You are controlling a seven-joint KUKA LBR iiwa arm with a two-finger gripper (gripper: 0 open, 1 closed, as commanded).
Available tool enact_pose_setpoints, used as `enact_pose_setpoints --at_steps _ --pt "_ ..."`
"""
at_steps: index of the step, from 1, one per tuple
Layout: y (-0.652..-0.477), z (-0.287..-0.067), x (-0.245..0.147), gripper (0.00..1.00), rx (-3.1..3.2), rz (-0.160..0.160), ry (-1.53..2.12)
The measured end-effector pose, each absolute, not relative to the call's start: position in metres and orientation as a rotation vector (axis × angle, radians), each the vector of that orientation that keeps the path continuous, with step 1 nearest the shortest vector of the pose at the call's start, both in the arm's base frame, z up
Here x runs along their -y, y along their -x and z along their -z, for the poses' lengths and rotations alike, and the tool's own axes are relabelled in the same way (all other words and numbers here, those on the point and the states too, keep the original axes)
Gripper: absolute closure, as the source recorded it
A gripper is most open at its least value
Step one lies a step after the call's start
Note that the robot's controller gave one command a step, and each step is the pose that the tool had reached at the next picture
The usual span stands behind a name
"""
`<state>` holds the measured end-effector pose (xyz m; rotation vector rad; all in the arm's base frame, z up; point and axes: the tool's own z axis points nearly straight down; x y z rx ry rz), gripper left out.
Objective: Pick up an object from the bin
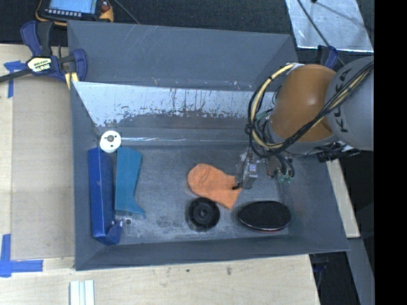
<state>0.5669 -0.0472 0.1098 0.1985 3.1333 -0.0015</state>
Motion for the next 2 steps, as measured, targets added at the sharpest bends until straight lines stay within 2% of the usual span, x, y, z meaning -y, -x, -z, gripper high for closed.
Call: enact_pose_setpoints --at_steps 1,2 --pt "-0.5669 -0.1095 0.0462 0.0 -3.134 0.0 -0.195" --pt "-0.5669 -0.1095 0.0461 0.0 -3.134 0.0 -0.195"
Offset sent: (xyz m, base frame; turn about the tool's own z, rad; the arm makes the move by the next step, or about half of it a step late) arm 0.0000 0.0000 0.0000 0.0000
